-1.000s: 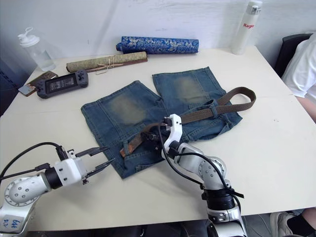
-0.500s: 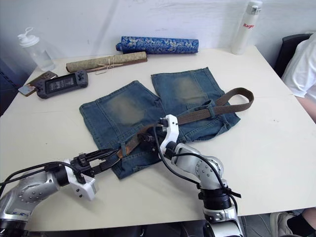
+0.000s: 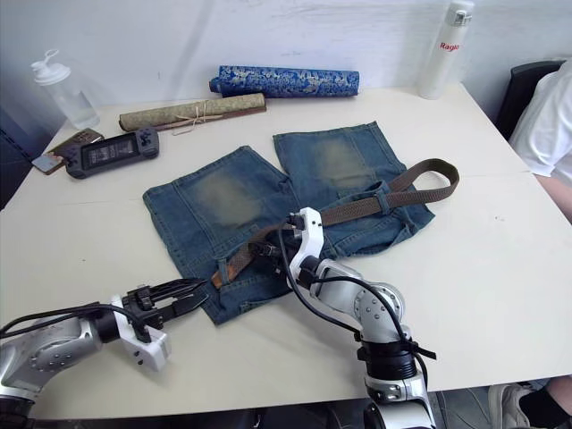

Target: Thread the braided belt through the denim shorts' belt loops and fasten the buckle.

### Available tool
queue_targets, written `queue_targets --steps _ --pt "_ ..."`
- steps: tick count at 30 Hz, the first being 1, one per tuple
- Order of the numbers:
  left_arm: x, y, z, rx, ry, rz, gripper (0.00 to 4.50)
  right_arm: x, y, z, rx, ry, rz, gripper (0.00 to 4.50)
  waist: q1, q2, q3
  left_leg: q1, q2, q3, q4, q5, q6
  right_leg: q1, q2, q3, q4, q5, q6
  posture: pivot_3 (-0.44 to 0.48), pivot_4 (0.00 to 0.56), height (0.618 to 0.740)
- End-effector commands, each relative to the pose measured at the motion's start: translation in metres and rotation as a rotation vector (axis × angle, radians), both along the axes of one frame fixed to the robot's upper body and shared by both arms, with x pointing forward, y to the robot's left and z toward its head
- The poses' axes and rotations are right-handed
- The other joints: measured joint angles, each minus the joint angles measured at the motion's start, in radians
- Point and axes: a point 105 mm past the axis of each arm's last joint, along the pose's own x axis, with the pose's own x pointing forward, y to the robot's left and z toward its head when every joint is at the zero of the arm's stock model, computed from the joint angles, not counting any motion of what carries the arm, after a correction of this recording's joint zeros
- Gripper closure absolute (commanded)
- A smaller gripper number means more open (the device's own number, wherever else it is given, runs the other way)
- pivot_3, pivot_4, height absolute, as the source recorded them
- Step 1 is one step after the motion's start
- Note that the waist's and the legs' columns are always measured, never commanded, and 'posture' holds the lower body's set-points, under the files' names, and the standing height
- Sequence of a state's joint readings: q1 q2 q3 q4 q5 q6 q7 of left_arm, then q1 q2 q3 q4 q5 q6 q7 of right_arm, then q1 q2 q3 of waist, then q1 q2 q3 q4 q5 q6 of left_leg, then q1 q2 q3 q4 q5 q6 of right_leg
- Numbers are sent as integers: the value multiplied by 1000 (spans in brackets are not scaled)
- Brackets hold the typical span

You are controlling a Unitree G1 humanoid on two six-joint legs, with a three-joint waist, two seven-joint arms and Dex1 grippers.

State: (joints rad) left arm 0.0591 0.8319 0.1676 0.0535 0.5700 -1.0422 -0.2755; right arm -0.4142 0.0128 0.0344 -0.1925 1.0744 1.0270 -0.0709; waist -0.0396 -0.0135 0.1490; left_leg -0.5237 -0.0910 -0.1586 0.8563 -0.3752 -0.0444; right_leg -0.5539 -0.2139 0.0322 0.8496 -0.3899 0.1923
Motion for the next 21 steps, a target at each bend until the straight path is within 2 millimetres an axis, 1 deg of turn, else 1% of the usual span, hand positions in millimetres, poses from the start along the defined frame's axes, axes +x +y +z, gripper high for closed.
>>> queue_targets --steps 1,6,11,21 --pt "-2 3 4 -21 -9 -7 2432 -9 9 -8 -6 37 54 4500 0 0 0 0 0 0 0 0 0 0 0 0 0 0 0 0 150 637" --pt "5 -8 7 -13 -46 -31 2432 -10 12 -8 -5 40 60 4500 -1 0 0 0 0 0 0 0 0 0 0 0 0 0 0 0 150 637" --pt "11 -15 8 -11 -70 -42 2432 -10 12 -8 -5 42 60 4500 -7 0 0 0 0 0 0 0 0 0 0 0 1 0 0 0 150 637" --pt "11 -20 8 -14 -73 -53 2432 -11 12 -8 -6 46 60 4500 -14 0 0 0 0 -1 -1 0 0 0 0 0 1 0 0 0 150 637"
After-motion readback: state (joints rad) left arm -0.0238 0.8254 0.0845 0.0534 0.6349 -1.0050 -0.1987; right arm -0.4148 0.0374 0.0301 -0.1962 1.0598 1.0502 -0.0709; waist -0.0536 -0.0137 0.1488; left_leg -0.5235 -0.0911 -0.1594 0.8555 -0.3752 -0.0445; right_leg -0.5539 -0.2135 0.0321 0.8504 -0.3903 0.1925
